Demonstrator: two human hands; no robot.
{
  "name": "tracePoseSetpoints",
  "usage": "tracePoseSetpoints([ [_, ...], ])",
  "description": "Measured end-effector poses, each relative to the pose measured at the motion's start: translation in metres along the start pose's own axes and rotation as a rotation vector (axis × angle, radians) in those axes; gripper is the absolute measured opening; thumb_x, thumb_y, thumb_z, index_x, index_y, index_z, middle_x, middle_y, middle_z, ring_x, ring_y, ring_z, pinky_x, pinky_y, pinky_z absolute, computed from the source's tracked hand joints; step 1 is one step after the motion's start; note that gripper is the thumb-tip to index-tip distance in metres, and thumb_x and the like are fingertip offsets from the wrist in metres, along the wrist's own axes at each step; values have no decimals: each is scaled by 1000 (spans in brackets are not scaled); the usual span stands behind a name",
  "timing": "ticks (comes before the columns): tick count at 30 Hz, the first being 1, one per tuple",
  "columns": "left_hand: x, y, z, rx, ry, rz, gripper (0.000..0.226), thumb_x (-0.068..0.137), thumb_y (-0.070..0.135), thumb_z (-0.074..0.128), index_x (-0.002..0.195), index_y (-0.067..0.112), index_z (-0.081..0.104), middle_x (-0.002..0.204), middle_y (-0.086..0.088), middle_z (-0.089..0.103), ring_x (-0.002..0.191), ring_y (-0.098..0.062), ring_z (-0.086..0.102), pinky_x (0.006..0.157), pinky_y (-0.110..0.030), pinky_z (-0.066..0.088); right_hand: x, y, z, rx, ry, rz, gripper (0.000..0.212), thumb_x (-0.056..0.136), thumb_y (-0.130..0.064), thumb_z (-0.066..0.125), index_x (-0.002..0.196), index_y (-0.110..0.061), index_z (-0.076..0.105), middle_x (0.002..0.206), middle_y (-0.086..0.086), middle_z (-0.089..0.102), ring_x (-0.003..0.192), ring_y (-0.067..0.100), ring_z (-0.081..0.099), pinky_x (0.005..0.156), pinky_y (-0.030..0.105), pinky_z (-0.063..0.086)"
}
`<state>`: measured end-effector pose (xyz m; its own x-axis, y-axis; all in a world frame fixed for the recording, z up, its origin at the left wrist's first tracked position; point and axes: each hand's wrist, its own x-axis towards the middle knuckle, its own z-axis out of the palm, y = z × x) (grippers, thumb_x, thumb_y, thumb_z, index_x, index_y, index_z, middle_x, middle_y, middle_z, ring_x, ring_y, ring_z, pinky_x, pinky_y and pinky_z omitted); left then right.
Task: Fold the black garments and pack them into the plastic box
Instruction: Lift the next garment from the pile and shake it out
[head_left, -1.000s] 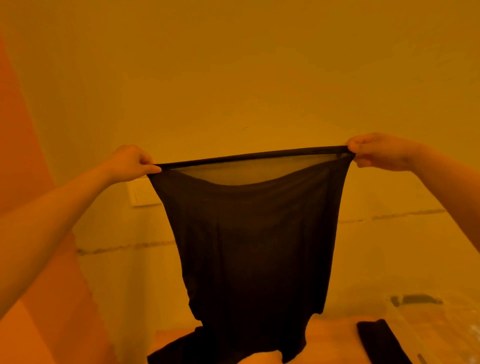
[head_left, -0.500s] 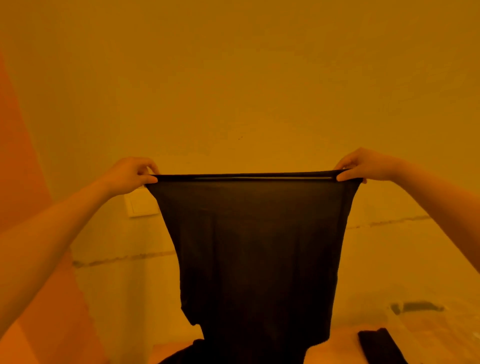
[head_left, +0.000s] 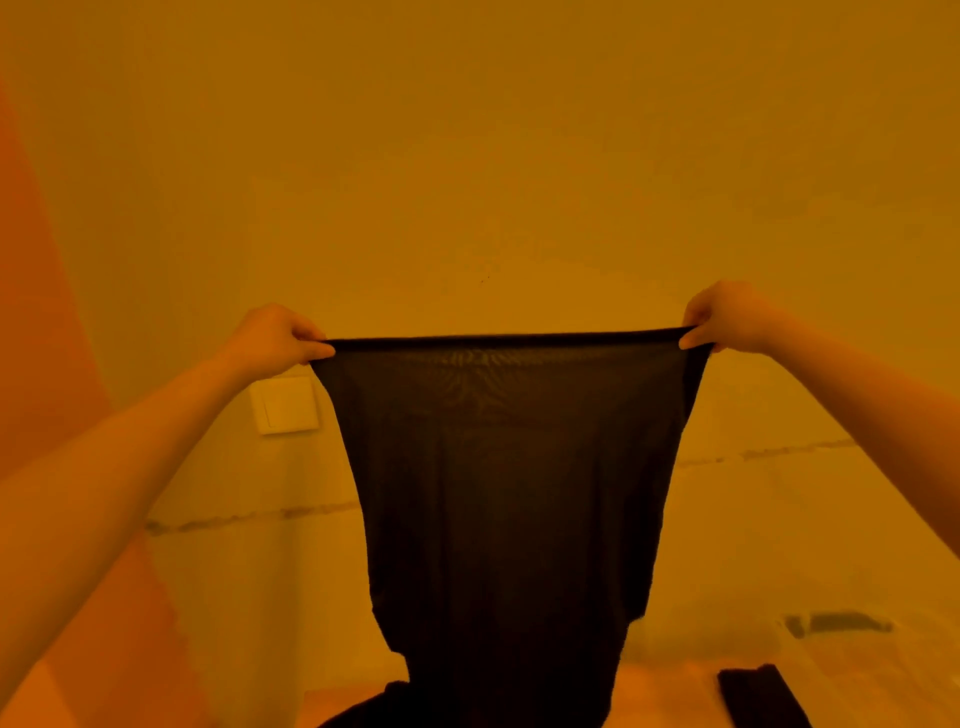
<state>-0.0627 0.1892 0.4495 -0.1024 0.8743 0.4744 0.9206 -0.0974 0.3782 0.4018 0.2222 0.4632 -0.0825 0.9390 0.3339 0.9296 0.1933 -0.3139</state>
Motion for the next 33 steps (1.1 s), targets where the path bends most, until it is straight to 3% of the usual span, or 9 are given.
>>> tracePoseSetpoints([
  [5,0,12,1,-21,32,45,22,87,11,61,106,1,67,103,-19,65,95,-30,57,76,-29,36,1,1,-8,-13,52,-40,25,83,-9,66,106,-2,67,96,12,59,95,28,53,72,29,34],
  [9,3,18,7,75,5,98,20,89,9,58,104,0,68,102,-21,66,101,-34,56,75,-27,33,-3,4,-6,-86,-47,-10,20,87,-13,61,99,2,68,86,13,56,82,24,48,70,30,32],
  [15,2,30,14,21,89,63,22,88,11,59,106,1,68,105,-20,66,104,-34,56,81,-31,38,-10,17,-4,139,12,51,6,81,-5,68,83,0,66,69,9,56,64,22,53,58,27,43],
  [18,3,34,24,-27,118,53,21,88,10,59,106,1,68,105,-21,66,102,-34,57,78,-31,37,-11,23,-3,176,78,68,9,78,-7,71,82,-1,65,67,7,55,66,24,55,63,29,44],
  [22,6,38,39,-143,119,-7,20,88,12,59,103,1,68,103,-21,66,86,-27,54,71,-28,32,-15,35,-1,281,204,65,8,82,-11,67,82,-3,65,65,7,55,58,15,53,55,24,41],
  [25,7,40,49,-216,94,-42,20,88,11,61,103,1,68,102,-19,65,84,-20,50,72,-28,34,-20,48,-1,314,143,50,6,87,-6,60,90,-5,66,75,9,59,63,14,55,64,27,45],
  [28,6,42,54,-224,-20,-48,18,87,8,61,103,1,67,93,-15,63,82,-21,52,69,-27,41,-17,68,-1,296,28,47,10,87,0,58,93,-2,66,78,12,62,66,18,58,69,27,54],
  [31,4,41,56,-149,-335,-64,6,87,4,60,90,6,65,78,-8,59,71,-18,53,53,-18,46,-9,90,0,324,-177,46,11,85,5,58,82,-3,64,71,10,61,64,19,59,53,15,53],
  [33,5,42,60,-70,-526,-85,9,87,6,60,80,11,64,77,-6,60,70,-14,56,59,-21,45,1,104,4,317,-316,63,13,85,6,59,81,-5,65,71,10,63,66,24,61,54,19,55],
])
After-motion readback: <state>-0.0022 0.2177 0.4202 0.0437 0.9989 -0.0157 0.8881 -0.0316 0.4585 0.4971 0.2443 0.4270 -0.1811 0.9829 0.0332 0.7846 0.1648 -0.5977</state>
